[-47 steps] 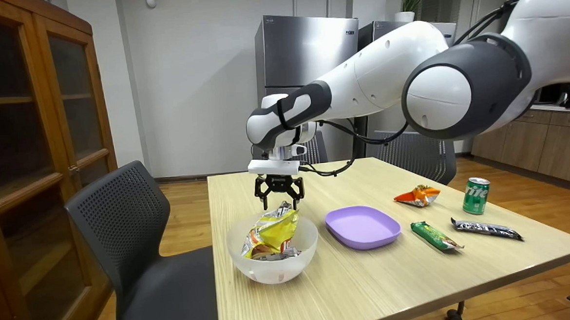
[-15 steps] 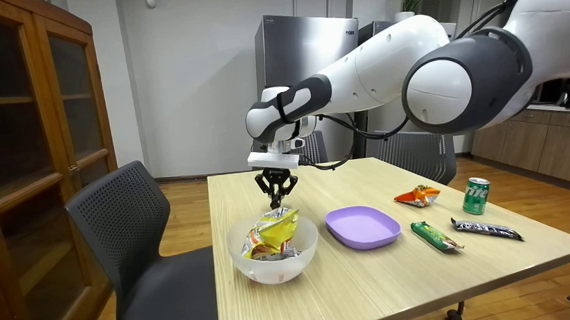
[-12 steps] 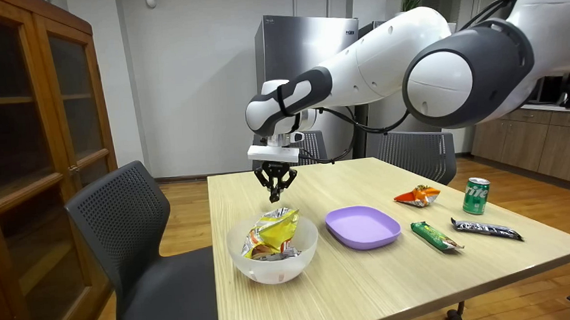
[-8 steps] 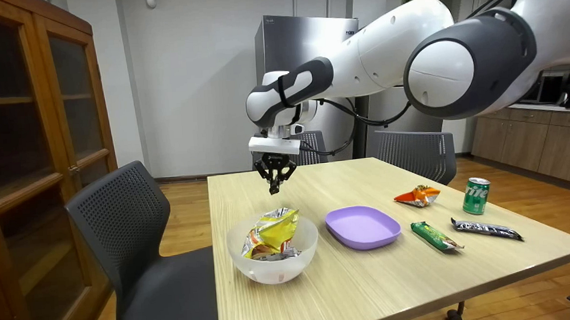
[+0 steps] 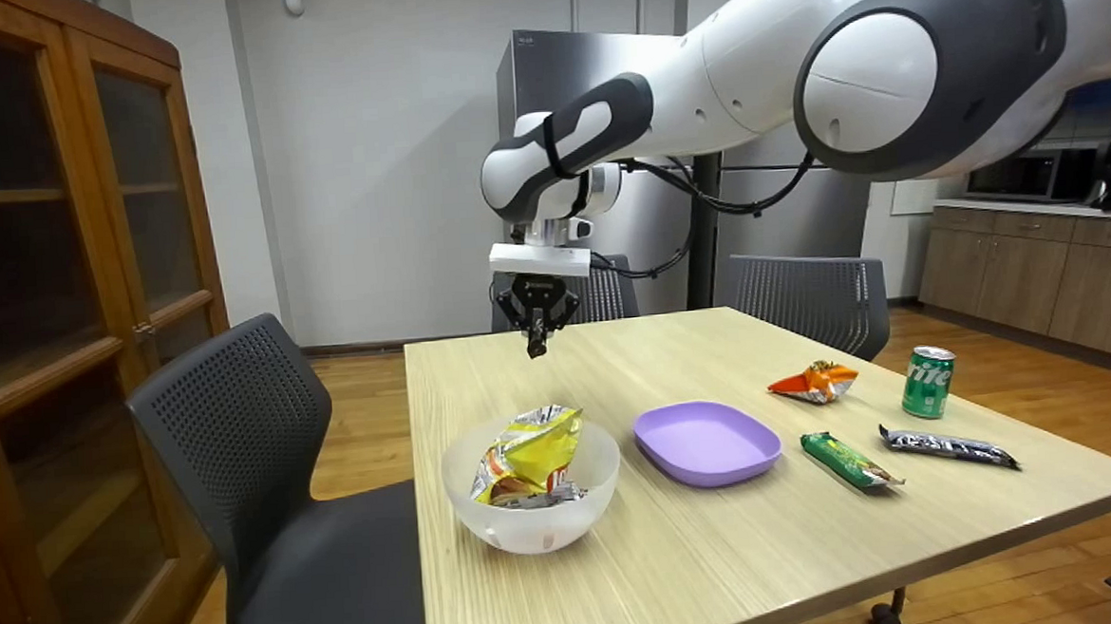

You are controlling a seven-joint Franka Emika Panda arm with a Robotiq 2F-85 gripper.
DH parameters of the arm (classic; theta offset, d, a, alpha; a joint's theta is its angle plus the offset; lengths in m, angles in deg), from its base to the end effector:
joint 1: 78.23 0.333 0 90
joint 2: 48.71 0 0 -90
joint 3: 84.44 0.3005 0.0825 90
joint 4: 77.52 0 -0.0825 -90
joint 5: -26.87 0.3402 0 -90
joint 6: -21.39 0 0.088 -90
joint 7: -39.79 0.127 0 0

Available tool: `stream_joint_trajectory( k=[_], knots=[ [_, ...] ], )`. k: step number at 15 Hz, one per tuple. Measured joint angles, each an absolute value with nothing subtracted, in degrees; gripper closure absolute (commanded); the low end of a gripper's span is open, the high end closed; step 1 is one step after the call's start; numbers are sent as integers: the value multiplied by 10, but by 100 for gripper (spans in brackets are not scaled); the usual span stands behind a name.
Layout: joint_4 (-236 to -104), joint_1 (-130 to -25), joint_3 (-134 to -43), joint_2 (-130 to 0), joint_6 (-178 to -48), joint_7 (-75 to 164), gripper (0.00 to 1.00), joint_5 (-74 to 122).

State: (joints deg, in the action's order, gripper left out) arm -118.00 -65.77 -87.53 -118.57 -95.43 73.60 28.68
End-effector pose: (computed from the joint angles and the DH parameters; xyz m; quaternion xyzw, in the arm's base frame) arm 0.7459 0.1460 0.2023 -0.9783 0.1988 -0.0567 0.0119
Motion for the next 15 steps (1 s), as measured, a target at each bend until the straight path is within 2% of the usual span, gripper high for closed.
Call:
stream_joint_trajectory(
  k=[15],
  knots=[
    [-1496, -657, -877, -993, -1058, 698, 96, 284]
  ],
)
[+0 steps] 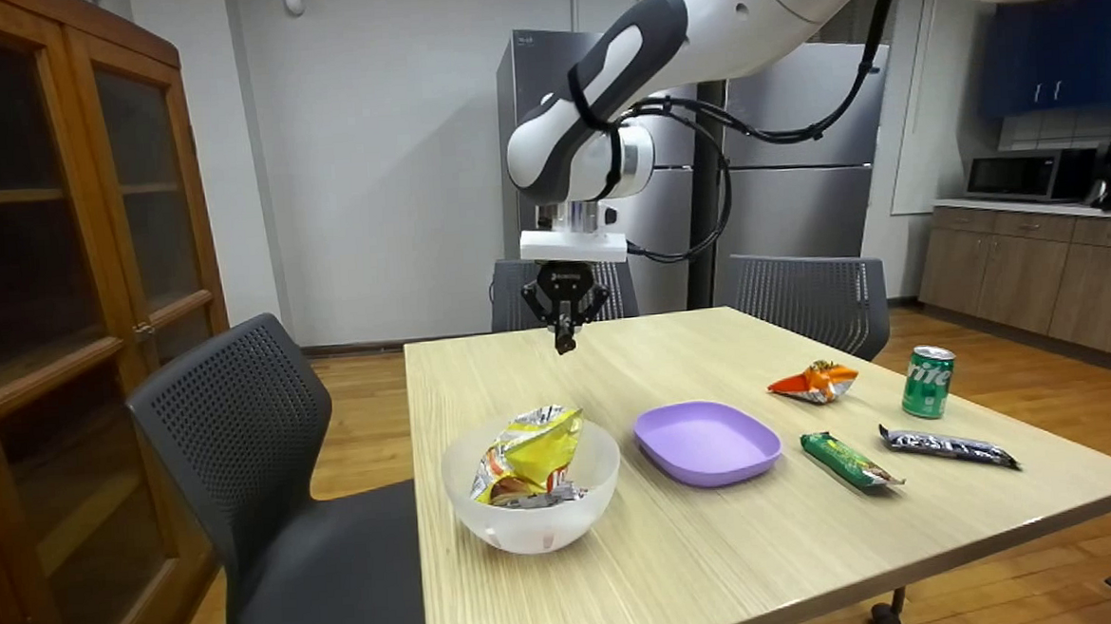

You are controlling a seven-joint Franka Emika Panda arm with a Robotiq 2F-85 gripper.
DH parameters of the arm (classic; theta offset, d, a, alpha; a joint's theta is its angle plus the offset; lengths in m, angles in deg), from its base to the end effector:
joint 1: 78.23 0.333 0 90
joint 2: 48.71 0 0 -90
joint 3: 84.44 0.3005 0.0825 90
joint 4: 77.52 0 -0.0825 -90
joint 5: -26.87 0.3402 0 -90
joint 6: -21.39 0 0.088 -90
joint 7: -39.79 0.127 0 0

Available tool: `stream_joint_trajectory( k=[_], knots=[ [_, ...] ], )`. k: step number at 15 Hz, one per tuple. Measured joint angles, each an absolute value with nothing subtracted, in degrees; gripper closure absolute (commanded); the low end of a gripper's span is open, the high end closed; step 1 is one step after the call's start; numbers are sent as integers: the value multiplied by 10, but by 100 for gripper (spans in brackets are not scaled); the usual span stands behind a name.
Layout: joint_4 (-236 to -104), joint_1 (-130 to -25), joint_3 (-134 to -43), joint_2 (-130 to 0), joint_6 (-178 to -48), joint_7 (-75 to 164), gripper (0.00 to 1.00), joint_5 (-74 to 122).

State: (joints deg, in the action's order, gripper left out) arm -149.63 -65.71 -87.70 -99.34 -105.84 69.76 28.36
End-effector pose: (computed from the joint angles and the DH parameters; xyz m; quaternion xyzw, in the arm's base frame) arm 0.7020 0.1260 0.2261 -0.9836 0.1759 -0.0412 0.0031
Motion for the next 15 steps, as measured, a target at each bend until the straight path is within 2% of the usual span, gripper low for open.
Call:
stream_joint_trajectory(
  k=[15],
  knots=[
    [-1862, -667, -897, -794, -1184, 688, 96, 285]
  ],
)
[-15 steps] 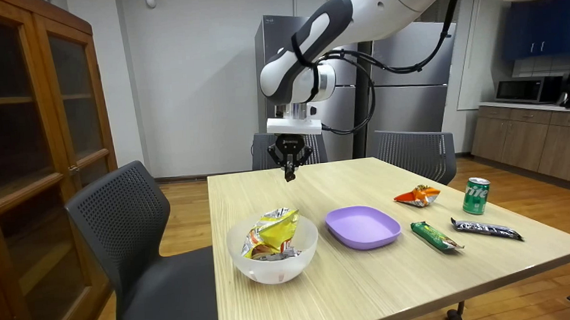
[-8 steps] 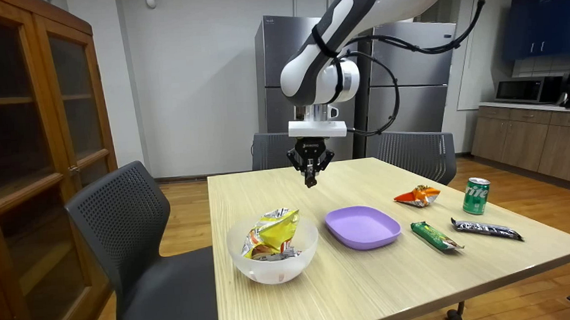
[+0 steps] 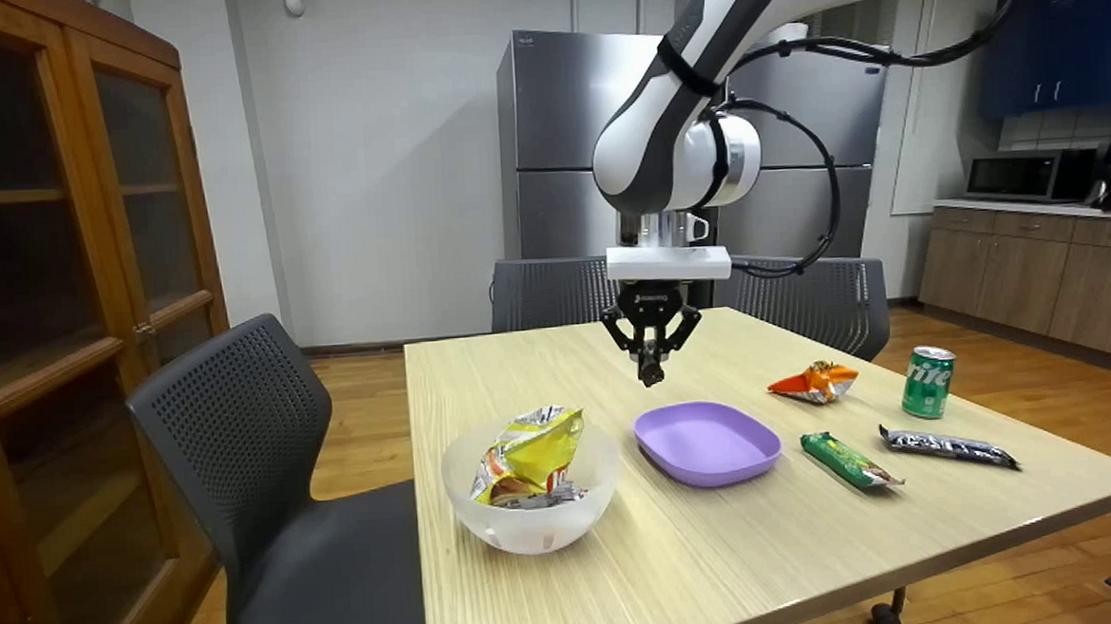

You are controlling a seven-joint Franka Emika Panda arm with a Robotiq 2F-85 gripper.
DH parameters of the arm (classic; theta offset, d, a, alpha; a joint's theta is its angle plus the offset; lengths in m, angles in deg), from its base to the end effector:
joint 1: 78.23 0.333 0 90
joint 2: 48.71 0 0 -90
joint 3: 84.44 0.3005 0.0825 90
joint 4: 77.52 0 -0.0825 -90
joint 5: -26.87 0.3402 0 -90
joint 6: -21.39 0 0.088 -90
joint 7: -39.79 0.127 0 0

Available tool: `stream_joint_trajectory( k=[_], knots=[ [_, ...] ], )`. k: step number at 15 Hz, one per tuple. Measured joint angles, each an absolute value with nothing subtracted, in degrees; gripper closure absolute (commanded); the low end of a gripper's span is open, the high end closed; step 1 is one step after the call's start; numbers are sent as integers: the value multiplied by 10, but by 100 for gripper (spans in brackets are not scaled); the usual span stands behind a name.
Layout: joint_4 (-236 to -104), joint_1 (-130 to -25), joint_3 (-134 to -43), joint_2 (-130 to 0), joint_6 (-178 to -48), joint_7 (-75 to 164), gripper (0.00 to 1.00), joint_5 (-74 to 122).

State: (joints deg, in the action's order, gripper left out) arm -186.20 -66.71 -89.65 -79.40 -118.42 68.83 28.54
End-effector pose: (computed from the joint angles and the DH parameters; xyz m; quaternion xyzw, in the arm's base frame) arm 0.5937 0.0684 0.2197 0.9794 -0.2016 0.0090 0.0115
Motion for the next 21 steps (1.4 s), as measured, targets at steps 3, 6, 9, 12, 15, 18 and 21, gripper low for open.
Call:
stream_joint_trajectory(
  k=[3, 6, 9, 12, 15, 18, 21],
  knots=[
    [-1900, -670, -897, -779, -1190, 687, 96, 285],
    [-1921, -670, -897, -776, -1191, 681, 96, 283],
    [-1929, -670, -897, -777, -1191, 669, 96, 279],
    [-1928, -671, -897, -785, -1191, 658, 96, 275],
    [-1919, -675, -897, -800, -1190, 648, 96, 275],
    [-1896, -681, -897, -826, -1187, 635, 96, 275],
    [-1863, -685, -897, -854, -1175, 626, 96, 275]
  ],
)
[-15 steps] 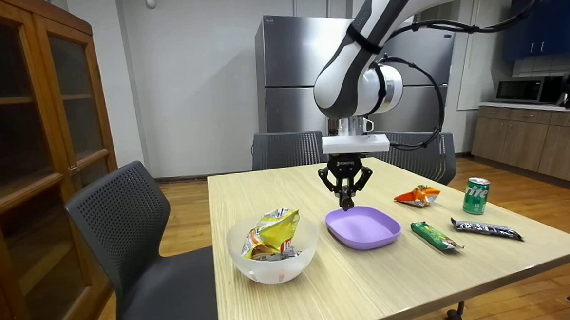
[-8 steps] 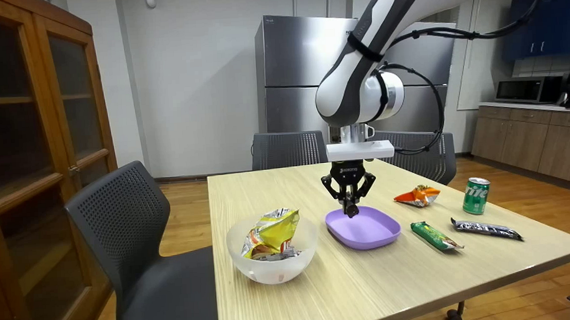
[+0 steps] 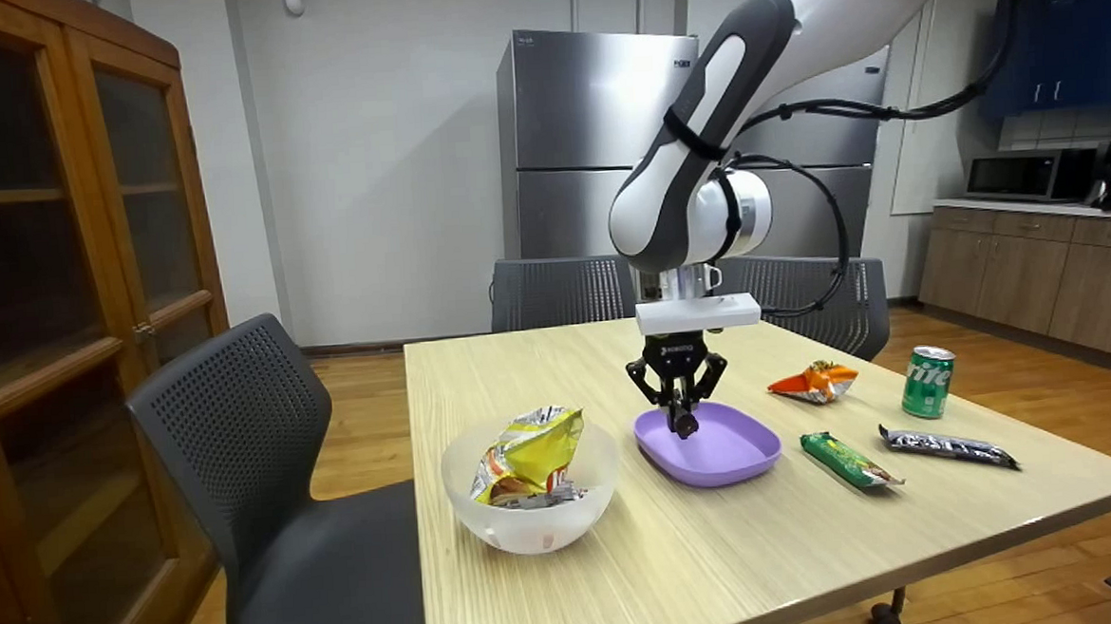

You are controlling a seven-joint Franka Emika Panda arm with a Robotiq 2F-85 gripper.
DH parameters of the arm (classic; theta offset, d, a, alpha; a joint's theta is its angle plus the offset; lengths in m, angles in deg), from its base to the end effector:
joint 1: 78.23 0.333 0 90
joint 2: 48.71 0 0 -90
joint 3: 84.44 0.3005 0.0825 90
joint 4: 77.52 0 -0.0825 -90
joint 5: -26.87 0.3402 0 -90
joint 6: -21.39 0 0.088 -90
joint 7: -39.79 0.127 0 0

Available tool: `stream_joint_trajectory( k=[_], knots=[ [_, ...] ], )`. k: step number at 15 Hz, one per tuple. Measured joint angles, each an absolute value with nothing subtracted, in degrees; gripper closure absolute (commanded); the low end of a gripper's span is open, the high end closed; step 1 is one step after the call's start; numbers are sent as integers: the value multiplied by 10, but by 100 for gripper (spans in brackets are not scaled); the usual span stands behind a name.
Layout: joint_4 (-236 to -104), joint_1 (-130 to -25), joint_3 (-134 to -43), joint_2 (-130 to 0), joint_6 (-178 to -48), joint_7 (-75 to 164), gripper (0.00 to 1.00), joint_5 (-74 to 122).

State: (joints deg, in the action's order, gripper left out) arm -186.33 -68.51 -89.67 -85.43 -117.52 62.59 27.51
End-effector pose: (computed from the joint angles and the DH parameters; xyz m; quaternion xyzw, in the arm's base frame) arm 0.5777 0.0463 0.1559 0.9859 -0.1558 -0.0491 0.0369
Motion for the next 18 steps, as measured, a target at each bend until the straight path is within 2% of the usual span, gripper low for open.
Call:
stream_joint_trajectory(
  k=[4, 5, 6, 7, 14, 18],
  knots=[
    [-1826, -686, -896, -888, -1156, 617, 96, 275],
    [-1820, -686, -896, -893, -1153, 615, 57, 275],
    [-1816, -686, -895, -898, -1151, 613, 56, 275],
    [-1813, -686, -895, -901, -1149, 612, 51, 275],
    [-1802, -686, -896, -899, -1146, 611, 0, 275],
    [-1807, -687, -903, -878, -1144, 611, 0, 275]
  ],
)
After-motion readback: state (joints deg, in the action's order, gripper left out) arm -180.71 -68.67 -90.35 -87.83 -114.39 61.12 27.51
